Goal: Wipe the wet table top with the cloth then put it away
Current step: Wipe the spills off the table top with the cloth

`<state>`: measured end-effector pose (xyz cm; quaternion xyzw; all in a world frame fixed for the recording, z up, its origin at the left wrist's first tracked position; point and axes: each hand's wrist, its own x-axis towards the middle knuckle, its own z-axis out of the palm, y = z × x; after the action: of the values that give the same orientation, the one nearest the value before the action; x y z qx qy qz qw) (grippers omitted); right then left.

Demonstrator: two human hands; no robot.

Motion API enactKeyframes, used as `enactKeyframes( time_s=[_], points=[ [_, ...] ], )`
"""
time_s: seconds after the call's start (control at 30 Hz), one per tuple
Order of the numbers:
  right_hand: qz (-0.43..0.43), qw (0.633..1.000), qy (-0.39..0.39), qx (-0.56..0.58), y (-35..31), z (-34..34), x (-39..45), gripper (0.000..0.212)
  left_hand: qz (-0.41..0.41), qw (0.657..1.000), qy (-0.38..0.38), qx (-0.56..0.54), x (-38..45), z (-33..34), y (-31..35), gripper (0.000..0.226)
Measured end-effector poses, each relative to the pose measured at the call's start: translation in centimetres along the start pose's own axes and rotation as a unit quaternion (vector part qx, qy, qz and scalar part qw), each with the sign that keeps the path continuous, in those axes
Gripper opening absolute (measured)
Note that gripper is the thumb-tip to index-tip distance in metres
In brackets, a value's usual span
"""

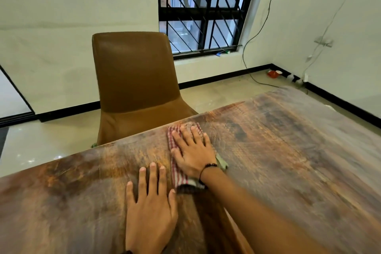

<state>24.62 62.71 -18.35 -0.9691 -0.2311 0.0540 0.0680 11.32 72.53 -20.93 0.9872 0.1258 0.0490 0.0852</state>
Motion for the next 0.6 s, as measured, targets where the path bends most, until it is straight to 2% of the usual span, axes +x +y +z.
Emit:
enactKeyframes(
  time_s=[0.13, 0.23, 0.33, 0.43, 0.53, 0.6],
  points=[
    [0.015, 1.0, -0.02, -0.019, -0.4, -0.1, 2.3, 0.055, 0.007, 1.0, -0.001, -0.007, -0.1, -0.2, -0.1, 0.059],
    [-0.02, 0.999, -0.014, -0.029, -0.7, 0.5, -0.7, 0.054, 0.013, 1.0, -0.011, -0.006, -0.5, -0.7, 0.0, 0.061],
    [-0.078, 0.996, -0.021, -0.032, -0.8, 0.6, -6.3, 0.061, 0.029, 0.999, -0.032, -0.01, -0.5, -1.5, 0.0, 0.077],
    [-0.123, 0.991, -0.007, -0.055, -0.6, 1.4, -11.6, 0.053, 0.006, 0.991, -0.017, -0.132, -0.7, -2.2, -0.3, 0.083],
    [-0.136, 0.987, 0.004, -0.09, -0.6, 1.5, -13.2, 0.051, -0.006, 0.969, 0.01, -0.248, -1.1, -2.6, -0.5, 0.074],
    [-0.16, 0.985, -0.021, -0.057, -1.2, 0.9, -11.7, 0.051, 0.001, 0.96, 0.023, -0.279, -1.4, -2.7, -0.6, 0.066]
  ],
)
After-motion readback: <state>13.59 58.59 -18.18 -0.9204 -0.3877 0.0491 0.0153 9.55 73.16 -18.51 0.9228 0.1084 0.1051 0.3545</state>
